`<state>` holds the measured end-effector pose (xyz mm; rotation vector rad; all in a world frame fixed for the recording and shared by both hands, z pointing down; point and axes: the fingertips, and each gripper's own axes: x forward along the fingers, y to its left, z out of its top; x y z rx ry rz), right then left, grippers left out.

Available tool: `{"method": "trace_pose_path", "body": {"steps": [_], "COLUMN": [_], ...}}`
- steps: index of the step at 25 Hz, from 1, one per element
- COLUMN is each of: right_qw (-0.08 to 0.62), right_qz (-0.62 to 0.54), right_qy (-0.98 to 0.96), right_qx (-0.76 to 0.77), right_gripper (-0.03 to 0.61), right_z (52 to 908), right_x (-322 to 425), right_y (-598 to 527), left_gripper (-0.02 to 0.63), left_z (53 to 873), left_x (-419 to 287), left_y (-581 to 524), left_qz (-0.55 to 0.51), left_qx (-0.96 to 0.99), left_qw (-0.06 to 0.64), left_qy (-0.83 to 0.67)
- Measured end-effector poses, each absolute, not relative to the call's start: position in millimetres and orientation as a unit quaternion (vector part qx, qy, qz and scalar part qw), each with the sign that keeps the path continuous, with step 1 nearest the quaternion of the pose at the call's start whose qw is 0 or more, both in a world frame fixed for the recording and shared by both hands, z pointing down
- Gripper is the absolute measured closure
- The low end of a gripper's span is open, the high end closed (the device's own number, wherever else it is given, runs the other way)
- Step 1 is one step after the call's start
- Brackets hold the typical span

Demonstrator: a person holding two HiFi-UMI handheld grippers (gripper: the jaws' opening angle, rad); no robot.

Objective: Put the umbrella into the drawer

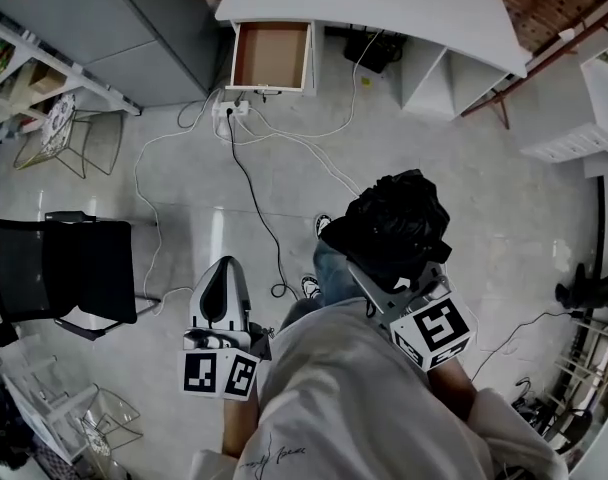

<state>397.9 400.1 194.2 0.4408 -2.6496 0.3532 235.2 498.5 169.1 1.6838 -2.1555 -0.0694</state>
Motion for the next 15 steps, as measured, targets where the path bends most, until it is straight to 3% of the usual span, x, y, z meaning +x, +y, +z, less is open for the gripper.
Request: {"method": "trace_pose_path", "body": {"steps": [15], "right_qw": [0.198], "right_qz": [0.134], "right_qy": [-0.962], "right_qx": [0.136], "right_gripper": [0.333], "right_z": [202], "right_x": [323], "right_y": [253], "left_gripper": [0.597], "left_z": [160], "left_x": [170], "left_y": [344], "left_qz": [-0.012], "left_qx": [0.6], "left_qw": [0.192], "left_qy": [-0.777]}}
